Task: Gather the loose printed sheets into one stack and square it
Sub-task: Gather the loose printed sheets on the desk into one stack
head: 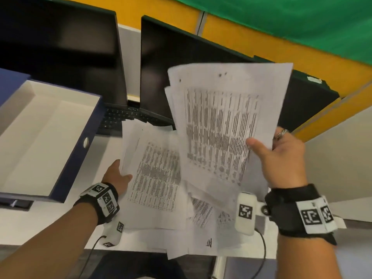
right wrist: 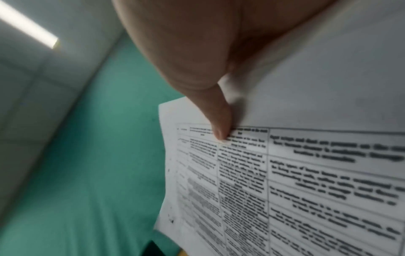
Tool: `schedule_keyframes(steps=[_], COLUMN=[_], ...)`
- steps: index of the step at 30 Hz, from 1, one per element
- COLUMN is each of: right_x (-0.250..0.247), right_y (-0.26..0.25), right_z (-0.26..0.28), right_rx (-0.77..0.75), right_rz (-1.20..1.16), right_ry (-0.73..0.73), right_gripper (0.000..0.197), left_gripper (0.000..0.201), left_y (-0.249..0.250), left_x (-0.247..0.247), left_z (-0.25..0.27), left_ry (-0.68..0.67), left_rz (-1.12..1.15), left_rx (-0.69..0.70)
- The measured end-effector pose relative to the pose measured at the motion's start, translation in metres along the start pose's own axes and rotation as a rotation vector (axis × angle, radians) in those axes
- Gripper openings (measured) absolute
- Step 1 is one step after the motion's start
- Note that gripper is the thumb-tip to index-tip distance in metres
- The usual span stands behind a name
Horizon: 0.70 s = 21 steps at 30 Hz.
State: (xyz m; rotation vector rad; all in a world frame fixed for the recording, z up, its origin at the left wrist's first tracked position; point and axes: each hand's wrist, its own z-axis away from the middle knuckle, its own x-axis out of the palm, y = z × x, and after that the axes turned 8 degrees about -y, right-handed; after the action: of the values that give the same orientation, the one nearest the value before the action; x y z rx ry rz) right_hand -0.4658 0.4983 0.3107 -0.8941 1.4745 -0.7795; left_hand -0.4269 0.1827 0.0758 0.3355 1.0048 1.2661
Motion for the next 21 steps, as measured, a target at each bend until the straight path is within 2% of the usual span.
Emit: schedule_keyframes(steps=[3, 6, 9, 11, 13, 14, 17, 19, 21], right_x=[0.023, 0.069, 0.121, 0.150, 0.174, 0.184, 0.192, 0.173, 0.148], right_y=[0.011, 0.056, 0.107, 0.136, 0.153, 0.156, 0.164, 0.176, 0.191], right_z=[-0.016, -0.035, -0.045, -0.038, -0.021, -0.012, 0.007, 0.013, 0.022], right_rx=[0.007, 0.186, 0.402, 0.556, 0.618, 0.594, 0.533, 0.689, 0.984], right_rz=[-0.106, -0.144, -0.067, 0.144, 0.305, 0.325, 0.349, 0.502, 0.494], right_ry=[-0.014, -0.114, -0.207, -0.266, -0.354, -0.374, -0.337, -0.182, -0.002], right_gripper=[0.037, 0.040, 0.042, 0.049, 0.055, 0.056, 0.057, 0.070, 0.081], left_gripper=[0.048, 0.060, 0.087, 0.098, 0.087, 0.072, 0.049, 0.031, 0.027], left_y=[-0.003, -0.004, -0.009, -0.013, -0.004, 0.000, 0.004, 0.001, -0.001], left_x=[0.007, 0.008, 0.004, 0.004, 0.009, 0.012, 0.023, 0.027, 0.027], left_z=[0.000, -0.001, -0.010, -0.015, -0.009, -0.005, -0.002, -0.002, -0.002], left_ry=[-0.081, -0.151, -0.194, -0.222, -0.272, -0.248, -0.106, -0.040, -0.014], left_rz=[0.013, 0.077, 0.489, 0.648, 0.531, 0.397, 0.041, 0.024, 0.062], left_rx=[0.014, -0.072, -0.234, -0.263, -0.210, -0.169, -0.087, -0.045, -0.019])
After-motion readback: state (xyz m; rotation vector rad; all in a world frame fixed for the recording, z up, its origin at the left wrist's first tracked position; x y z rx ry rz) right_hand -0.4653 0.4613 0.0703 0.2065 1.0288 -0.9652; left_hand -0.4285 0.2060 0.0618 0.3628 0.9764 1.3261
